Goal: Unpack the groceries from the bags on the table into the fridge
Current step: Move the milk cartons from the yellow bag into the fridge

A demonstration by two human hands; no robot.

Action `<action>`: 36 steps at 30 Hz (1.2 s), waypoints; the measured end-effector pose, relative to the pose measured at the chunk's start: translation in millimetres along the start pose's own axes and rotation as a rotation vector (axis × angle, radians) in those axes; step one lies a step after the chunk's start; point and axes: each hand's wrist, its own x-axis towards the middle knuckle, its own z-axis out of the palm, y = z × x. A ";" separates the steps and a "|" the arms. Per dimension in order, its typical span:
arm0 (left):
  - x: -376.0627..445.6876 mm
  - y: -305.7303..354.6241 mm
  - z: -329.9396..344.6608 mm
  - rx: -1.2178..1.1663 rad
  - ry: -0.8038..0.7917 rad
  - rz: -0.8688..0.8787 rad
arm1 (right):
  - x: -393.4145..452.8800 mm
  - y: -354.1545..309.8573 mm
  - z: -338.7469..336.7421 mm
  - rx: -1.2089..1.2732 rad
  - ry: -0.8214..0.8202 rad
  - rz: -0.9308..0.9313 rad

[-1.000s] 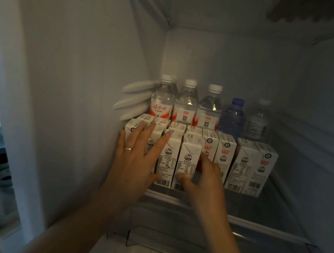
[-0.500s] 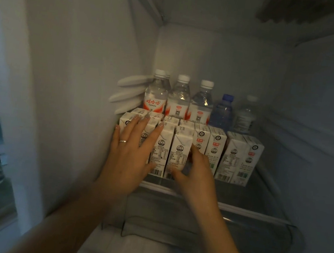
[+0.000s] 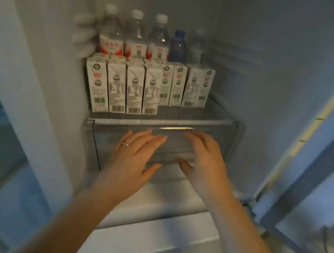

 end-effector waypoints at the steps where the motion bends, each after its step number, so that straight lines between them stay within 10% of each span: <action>1: -11.9 6.3 2.3 -0.018 -0.025 0.020 | -17.8 -1.3 -3.8 -0.044 0.001 0.021; 18: -148.2 220.7 81.9 -0.371 -0.529 0.418 | -345.5 -9.7 -137.2 -0.409 -0.182 0.760; 36: -233.8 630.1 155.8 -0.510 -0.853 0.653 | -663.4 72.5 -413.1 -0.393 -0.076 1.333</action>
